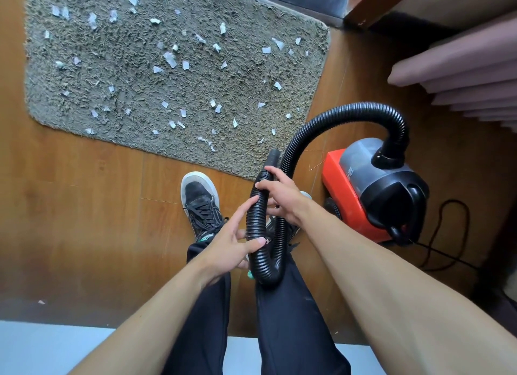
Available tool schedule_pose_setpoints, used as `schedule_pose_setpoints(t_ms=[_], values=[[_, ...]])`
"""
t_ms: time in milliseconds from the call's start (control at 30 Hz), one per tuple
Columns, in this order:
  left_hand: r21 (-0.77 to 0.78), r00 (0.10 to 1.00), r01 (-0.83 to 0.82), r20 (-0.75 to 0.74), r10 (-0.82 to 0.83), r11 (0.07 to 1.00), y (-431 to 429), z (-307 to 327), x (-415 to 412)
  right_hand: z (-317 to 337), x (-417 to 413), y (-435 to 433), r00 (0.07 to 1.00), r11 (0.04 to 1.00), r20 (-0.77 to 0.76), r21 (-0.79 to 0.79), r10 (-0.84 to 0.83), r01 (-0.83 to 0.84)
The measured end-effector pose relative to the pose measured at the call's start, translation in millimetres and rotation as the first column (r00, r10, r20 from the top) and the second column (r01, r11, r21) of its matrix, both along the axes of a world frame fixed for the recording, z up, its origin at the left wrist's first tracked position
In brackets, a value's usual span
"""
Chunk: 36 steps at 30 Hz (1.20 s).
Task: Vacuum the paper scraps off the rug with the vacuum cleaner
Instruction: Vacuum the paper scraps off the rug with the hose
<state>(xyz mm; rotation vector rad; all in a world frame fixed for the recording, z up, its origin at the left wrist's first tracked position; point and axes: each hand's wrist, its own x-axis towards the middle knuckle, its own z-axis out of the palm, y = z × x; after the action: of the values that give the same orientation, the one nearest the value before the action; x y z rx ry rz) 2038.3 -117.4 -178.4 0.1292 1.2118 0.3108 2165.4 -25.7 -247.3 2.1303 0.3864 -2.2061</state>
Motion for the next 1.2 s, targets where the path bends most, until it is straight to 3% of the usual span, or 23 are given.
schedule_pose_setpoints(t_ms=[267,867,1200], values=[[0.015,0.996,-0.085,-0.030,0.085,0.996,-2,8,-6,0,-23,4,0.996,0.997,-0.065,0.047,0.057,-0.054],[0.069,0.996,0.085,0.032,-0.088,0.994,33,-6,-10,-7,-12,18,0.992,0.982,0.067,0.163,-0.109,0.097],[0.092,0.995,0.094,0.016,-0.096,0.991,45,-11,-22,-10,-19,34,0.997,0.989,0.017,0.130,-0.080,0.077]])
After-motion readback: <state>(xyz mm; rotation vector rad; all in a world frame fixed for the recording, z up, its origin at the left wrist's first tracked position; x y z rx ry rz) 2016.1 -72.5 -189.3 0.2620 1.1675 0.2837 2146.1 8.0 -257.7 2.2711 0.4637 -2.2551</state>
